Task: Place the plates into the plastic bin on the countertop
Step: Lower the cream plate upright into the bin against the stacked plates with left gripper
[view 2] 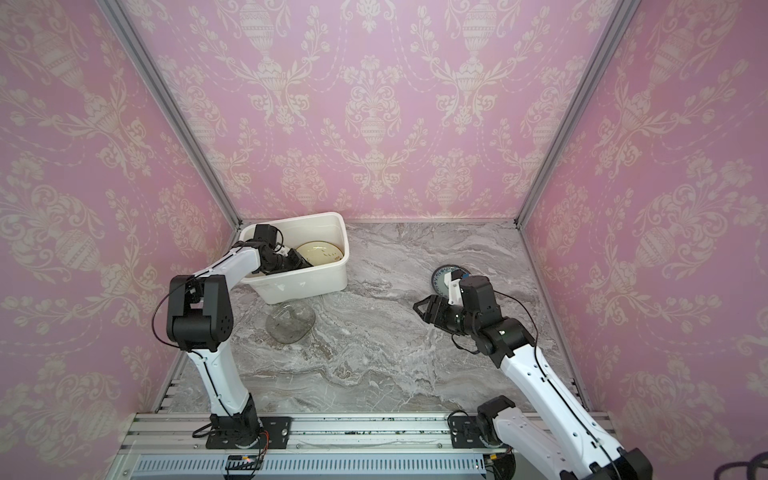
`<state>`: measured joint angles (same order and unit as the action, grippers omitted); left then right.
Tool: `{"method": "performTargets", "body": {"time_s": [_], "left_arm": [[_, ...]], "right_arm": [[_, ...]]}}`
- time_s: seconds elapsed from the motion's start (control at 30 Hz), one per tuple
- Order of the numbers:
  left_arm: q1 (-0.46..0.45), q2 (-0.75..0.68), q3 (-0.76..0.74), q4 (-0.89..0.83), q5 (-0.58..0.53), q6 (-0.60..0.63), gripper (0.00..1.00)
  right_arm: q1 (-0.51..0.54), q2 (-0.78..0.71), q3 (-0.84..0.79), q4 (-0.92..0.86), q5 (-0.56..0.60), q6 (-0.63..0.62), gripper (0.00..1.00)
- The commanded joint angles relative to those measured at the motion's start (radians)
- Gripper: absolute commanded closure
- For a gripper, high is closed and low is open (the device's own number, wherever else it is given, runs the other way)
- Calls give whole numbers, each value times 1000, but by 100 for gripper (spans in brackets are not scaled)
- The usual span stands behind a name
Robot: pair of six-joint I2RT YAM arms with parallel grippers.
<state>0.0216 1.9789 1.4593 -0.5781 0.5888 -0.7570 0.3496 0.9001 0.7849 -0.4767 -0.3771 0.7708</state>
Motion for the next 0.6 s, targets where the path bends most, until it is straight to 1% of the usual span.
{"method": "performTargets", "body": {"time_s": [0.0, 0.17, 0.3, 0.57], "left_arm": [[-11, 7, 59, -98, -47, 74, 52], [-12, 8, 85, -176, -105, 110, 40], [-13, 15, 109, -239, -157, 137, 32], [-20, 33, 147, -314, -214, 180, 20]], "right_arm": [[5, 9, 32, 4, -3, 5, 38], [5, 4, 14, 11, -6, 16, 38], [4, -17, 4, 6, 3, 21, 38], [4, -46, 9, -47, 42, 17, 37]]}}
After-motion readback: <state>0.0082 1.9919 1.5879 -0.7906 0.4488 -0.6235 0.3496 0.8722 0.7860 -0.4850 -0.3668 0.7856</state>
